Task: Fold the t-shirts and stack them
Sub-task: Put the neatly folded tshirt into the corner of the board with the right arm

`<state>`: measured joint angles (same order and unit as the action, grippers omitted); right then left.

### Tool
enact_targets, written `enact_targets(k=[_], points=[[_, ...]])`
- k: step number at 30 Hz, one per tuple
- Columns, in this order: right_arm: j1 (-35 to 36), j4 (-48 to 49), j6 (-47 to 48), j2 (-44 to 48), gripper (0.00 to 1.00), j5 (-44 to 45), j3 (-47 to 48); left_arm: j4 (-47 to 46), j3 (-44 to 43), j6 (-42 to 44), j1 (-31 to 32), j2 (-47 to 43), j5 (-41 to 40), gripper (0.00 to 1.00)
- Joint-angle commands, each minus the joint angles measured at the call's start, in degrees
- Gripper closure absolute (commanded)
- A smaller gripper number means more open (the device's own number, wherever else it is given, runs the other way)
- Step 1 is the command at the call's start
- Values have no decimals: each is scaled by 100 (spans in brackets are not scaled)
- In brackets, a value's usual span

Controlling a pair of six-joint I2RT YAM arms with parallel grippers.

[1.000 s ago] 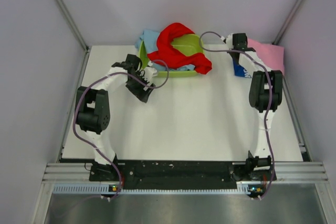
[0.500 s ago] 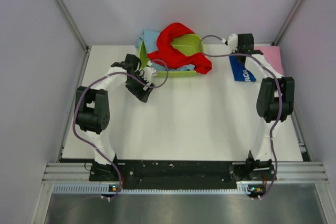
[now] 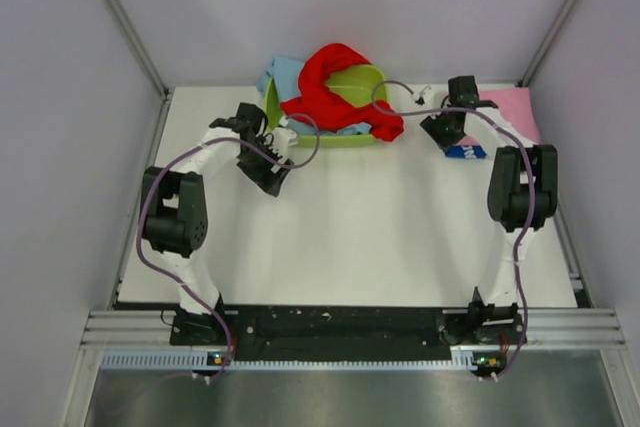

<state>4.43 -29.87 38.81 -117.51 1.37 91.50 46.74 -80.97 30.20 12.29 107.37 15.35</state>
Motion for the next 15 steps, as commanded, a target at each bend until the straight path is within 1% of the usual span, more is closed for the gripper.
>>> enact_targets(k=[1, 2, 3, 4, 5, 7, 9, 10, 11, 14, 15], points=[[67, -283, -549, 1053, 40, -1515, -27, 89, 63, 48, -34, -717, 64, 12], [67, -274, -698, 1238, 38, -1656, -97, 98, 98, 22, -34, -848, 82, 12], [67, -274, -856, 1448, 32, -1857, -185, 116, 177, 13, -34, -980, 108, 12], [76, -248, -1031, 1651, 6, -2059, -290, 81, 274, -5, -34, -1181, 160, 12], [67, -152, -1259, 1888, 1, -2253, -456, 29, 423, -5, -34, -1392, 213, 12], [67, 164, -1821, 2414, 1, -2508, -878, -138, 756, 13, -52, -2059, 301, 11], [67, 655, -2357, 2977, 1, -2623, -1492, -427, 1152, -136, -95, -2587, 179, 9], [67, 962, -2639, 3232, 1, -2667, -1869, -673, 1397, -276, -130, -2851, 57, 2], [76, 1261, -2885, 3539, 1, -2685, -2282, -1014, 1652, -425, -192, -3062, -101, 1], [67, 2385, -3580, 4375, 1, -2554, -3469, -1701, 2347, -812, -394, -3678, -217, 1], [67, 2694, -3756, 4586, 1, -2475, -4003, -1973, 2697, -918, -464, -3880, -217, 1]])
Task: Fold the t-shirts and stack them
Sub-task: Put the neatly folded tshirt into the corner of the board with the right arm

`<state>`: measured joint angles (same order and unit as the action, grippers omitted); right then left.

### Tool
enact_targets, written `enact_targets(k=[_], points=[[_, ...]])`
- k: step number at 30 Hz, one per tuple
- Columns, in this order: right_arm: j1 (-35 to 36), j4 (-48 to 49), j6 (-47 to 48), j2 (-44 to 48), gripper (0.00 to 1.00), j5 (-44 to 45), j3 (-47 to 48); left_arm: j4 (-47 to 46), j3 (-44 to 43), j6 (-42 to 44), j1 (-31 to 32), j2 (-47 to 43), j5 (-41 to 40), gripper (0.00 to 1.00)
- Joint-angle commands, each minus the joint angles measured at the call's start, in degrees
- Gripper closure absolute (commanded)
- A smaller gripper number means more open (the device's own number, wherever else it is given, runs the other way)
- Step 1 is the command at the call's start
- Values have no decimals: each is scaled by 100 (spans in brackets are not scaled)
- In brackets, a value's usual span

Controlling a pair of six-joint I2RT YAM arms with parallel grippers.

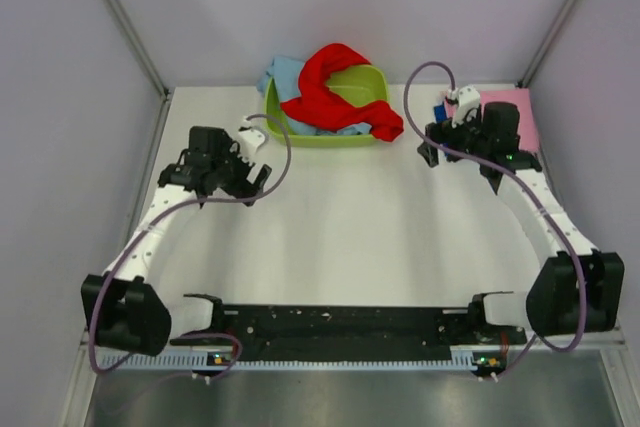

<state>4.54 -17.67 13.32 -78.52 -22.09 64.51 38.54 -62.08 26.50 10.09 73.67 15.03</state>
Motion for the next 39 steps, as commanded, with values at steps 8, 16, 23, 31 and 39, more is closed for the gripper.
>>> enact_targets(k=[8, 16, 23, 31, 39], points=[[56, 3163, -1877, 1866, 1, 836, -3461, -4524, 3278, -1400, -464, -1889, -711, 1], [48, 4981, -1851, 2042, 1, 1953, -4876, -8336, 4961, -2352, -473, -1322, -2574, 1], [56, 6855, -1903, 1797, 1, 2024, -5704, -9119, 4934, -2316, -473, -626, -2997, 1], [47, 6724, -1807, 1638, 1, 1796, -5537, -9172, 5119, -2325, -473, -845, -2355, 1], [48, 6707, -1789, 1594, 1, 1760, -5511, -9216, 5198, -2254, -473, -951, -2100, 1]])
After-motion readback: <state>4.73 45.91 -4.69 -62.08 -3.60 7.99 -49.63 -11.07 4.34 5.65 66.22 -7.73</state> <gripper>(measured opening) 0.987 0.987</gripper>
